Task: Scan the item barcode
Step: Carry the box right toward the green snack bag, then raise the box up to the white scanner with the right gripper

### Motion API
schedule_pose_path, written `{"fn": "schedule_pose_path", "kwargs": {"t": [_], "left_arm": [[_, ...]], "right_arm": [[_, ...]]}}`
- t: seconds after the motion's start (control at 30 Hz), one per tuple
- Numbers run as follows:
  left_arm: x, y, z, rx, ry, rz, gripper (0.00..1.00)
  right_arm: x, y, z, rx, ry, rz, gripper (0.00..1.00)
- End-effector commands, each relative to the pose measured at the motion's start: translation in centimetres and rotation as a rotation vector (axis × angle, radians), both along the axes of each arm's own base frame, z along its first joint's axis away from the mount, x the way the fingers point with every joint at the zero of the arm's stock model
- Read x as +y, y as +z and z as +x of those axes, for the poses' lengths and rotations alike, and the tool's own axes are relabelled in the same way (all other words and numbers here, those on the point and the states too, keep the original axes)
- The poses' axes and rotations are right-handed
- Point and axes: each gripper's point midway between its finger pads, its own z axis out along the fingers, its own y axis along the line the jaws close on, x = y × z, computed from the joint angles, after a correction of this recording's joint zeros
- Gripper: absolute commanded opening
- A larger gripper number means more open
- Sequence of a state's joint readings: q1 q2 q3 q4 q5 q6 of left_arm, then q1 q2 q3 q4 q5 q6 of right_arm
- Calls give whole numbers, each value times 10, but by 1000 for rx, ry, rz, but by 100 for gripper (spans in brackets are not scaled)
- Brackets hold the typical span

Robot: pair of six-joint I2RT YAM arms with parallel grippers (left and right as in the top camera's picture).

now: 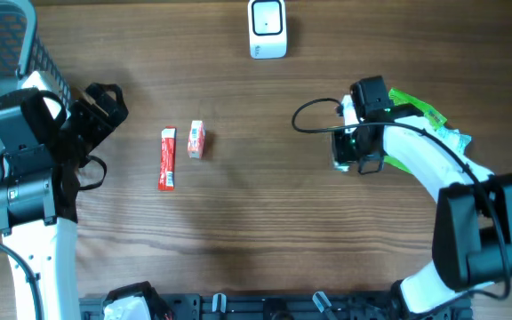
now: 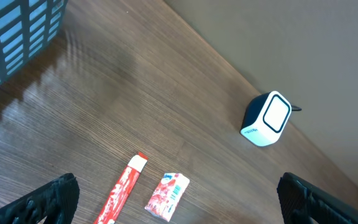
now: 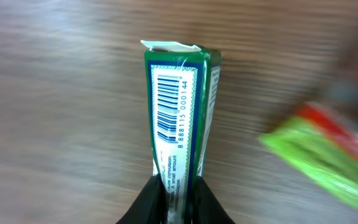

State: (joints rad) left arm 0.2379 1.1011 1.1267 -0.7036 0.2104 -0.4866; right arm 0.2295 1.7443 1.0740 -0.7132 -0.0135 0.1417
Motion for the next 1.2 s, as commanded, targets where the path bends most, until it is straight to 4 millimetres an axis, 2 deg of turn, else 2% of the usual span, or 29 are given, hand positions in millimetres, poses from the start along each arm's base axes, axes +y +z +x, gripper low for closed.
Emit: {"fn": "schedule_pose_path", "kwargs": {"t": [0.0,0.27,0.4,0.5,0.8,0.87,0.9,1.0,1.07,1.17], "left_arm": [[2,1,0,-5,-2,10,100],[2,1,0,-5,-2,10,100],[2,1,0,-5,-2,10,100],[2,1,0,-5,-2,10,100],[2,1,0,-5,-2,10,100],[2,1,0,-5,-2,10,100],[2,1,0,-5,-2,10,100],[2,1,0,-5,-2,10,100],[2,1,0,-5,-2,10,100],[2,1,0,-5,-2,10,100]], "right_arm": [[-28,27,10,-164,-107,-372,14],[6,43,-7,-421,-64,-692,13],[25,26,-9,-447,-4,-742,14],[28,10,-6,-435,5,-742,16],[67,-20,-7,-344,81,-515,20],[73,-24,-8,-329,85,-472,29],[77,-26,-8,-325,96,-456,38],[92,-31,-8,-302,168,-389,41],[105,-31,-8,-291,203,-332,42],[120,-15,-2,-291,194,-220,45]]}}
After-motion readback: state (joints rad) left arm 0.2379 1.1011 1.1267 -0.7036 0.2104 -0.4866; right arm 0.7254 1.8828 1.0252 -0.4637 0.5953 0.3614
